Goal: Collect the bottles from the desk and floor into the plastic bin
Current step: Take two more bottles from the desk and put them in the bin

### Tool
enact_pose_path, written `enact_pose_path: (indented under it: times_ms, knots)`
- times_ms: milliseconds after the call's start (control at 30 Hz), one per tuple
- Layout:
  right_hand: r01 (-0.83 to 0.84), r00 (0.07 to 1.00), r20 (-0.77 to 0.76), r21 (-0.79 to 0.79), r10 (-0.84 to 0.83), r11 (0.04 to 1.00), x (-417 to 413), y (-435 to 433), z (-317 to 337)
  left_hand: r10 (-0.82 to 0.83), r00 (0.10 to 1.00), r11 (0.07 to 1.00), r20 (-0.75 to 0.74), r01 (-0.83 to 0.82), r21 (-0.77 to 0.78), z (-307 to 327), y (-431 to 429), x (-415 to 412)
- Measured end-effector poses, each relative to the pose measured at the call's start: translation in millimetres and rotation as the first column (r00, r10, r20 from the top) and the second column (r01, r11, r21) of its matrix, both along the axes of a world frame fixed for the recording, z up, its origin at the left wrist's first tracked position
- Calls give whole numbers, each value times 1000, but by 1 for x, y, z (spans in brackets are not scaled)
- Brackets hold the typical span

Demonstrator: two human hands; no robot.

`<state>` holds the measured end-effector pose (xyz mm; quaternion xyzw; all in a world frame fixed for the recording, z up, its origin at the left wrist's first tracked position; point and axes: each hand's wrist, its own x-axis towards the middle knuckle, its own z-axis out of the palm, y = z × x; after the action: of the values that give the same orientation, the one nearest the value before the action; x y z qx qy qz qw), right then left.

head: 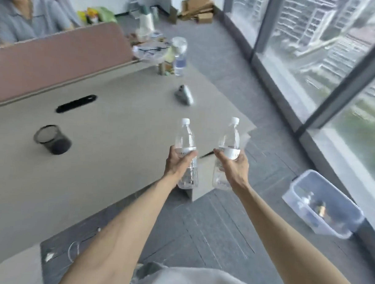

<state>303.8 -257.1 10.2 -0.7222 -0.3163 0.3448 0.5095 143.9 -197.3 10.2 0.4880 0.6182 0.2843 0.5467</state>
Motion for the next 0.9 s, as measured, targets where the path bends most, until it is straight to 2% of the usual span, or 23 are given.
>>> enact_pose_path:
  times_ms: [200,433,633,767,900]
  knots:
    - [291,956,-15,-56,-293,955,158,-113,-3,-213,977,976,-20,211,-51,2,-61,182]
    - [576,816,21,-123,-578,808,286,-210,-23,-542,837,840,-74,537,-78,-18,-117,361]
    - [674,722,-9,-221,-692,705,365,-236,-49,-714,695,700,-88,706,-109,-41,-129,474]
    - [722,659,4,-285,-753,630,425,-224,-65,-775,631,627,-37,758,-180,-60,-107,546]
    - [742,604,17,-379,-797,554,474,-209,-84,-848,526,524,-61,818,-237,-79,-80,604]
